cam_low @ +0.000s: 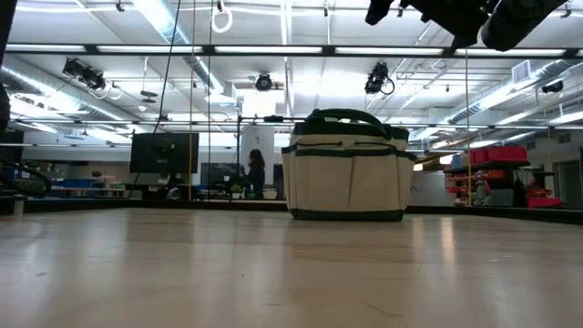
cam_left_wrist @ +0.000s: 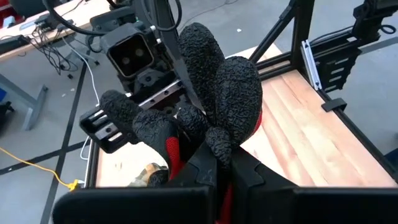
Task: Pick & Place Garden tools in Gardening bag
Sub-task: Put the red gloves into the gardening bag
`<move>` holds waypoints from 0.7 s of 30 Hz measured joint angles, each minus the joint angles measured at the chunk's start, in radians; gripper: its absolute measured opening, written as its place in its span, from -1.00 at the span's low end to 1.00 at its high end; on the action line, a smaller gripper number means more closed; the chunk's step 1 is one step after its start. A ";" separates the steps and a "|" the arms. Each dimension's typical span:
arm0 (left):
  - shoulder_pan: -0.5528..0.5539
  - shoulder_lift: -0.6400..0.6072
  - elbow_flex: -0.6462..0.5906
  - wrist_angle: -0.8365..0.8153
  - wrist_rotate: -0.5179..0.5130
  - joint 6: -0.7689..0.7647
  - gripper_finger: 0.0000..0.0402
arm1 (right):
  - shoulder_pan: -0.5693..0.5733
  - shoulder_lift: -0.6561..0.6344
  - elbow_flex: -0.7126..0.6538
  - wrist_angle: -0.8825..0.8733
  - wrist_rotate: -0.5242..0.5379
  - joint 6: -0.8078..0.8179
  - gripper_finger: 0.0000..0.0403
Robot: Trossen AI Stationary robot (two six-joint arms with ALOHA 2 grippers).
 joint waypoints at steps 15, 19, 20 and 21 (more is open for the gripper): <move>0.021 0.007 0.000 0.001 0.032 0.000 -0.94 | 0.000 0.000 0.000 0.008 0.004 0.043 0.24; 0.037 0.033 -0.001 0.017 0.075 0.001 -0.94 | 0.000 0.000 0.000 0.006 0.028 0.044 0.24; 0.042 0.038 -0.002 0.015 0.088 0.004 -0.95 | 0.000 0.000 0.000 0.005 0.028 0.045 0.24; 0.046 0.047 -0.002 0.009 0.100 0.008 -0.95 | 0.000 0.000 0.000 0.006 0.028 0.045 0.24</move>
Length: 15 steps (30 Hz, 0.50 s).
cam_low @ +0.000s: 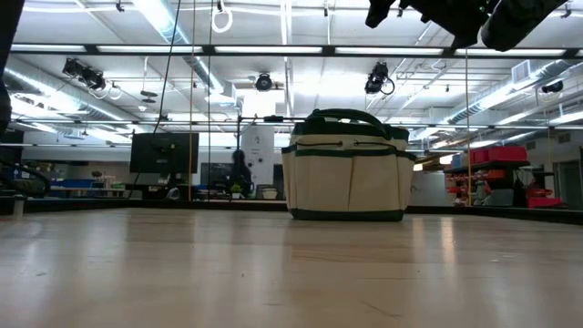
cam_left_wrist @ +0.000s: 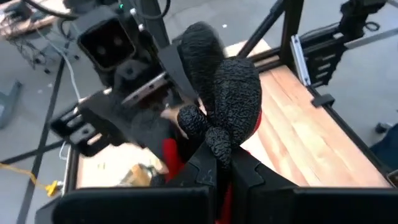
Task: Pick & Place Garden tools in Gardening bag
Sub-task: Put the red gloves into the gardening bag
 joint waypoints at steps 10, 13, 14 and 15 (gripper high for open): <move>0.031 0.042 0.000 0.066 0.079 0.002 -0.95 | 0.000 0.001 0.000 -0.007 -0.009 -0.001 0.24; 0.037 0.045 0.000 0.082 0.083 0.002 -0.95 | 0.000 0.001 0.000 -0.007 -0.009 -0.001 0.24; 0.039 0.046 0.000 0.093 0.085 0.002 -0.94 | 0.000 0.001 0.000 -0.007 -0.009 -0.002 0.24; 0.039 0.046 0.000 0.103 0.094 0.002 -0.93 | 0.000 0.001 0.000 -0.007 -0.008 -0.001 0.24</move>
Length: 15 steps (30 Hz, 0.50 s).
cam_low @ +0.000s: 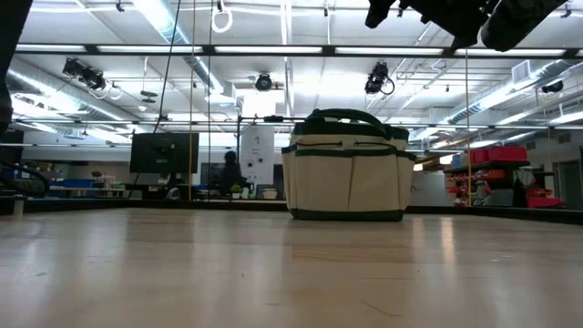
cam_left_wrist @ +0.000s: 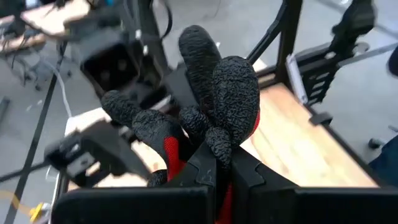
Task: Pick & Place Garden tools in Gardening bag
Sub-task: Put the red gloves into the gardening bag
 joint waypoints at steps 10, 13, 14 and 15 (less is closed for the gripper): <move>0.018 0.022 0.001 0.049 0.069 -0.004 -0.93 | 0.000 0.000 0.000 0.002 -0.001 -0.001 0.24; 0.019 0.033 0.001 0.057 0.077 -0.004 -0.93 | 0.000 0.000 0.000 0.003 -0.018 -0.001 0.24; 0.022 0.036 0.001 0.055 0.078 -0.004 -0.93 | 0.000 0.000 0.000 0.003 -0.025 -0.001 0.24; 0.022 0.040 0.001 0.057 0.080 -0.004 -0.94 | 0.000 0.000 0.000 0.004 -0.038 -0.001 0.24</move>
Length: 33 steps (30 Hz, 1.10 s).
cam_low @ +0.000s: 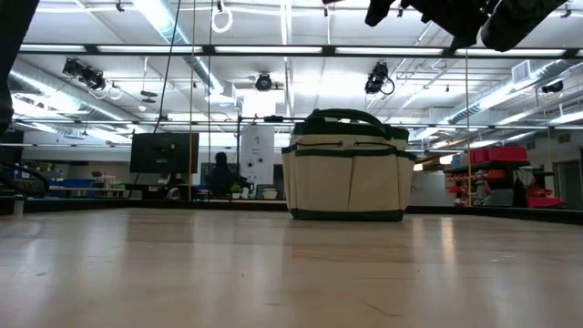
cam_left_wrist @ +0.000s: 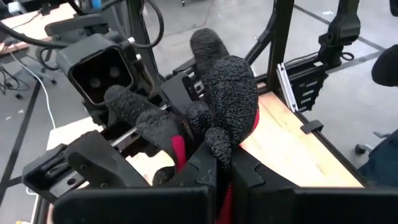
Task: Pick & Place Garden tools in Gardening bag
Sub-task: Put the red gloves into the gardening bag
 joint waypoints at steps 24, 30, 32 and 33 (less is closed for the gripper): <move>0.002 0.004 0.000 -0.002 0.012 -0.007 -0.94 | 0.000 0.000 0.000 0.015 -0.021 -0.005 -0.50; 0.002 0.004 0.000 -0.002 0.006 -0.011 -0.91 | 0.000 0.000 0.000 0.015 -0.025 -0.022 -0.87; 0.002 0.004 0.000 -0.002 0.006 -0.014 -0.93 | 0.000 0.000 0.000 0.015 -0.025 -0.030 -0.95; 0.002 0.004 0.000 -0.002 0.005 -0.014 -0.93 | 0.000 0.000 0.000 0.014 -0.025 -0.031 -0.96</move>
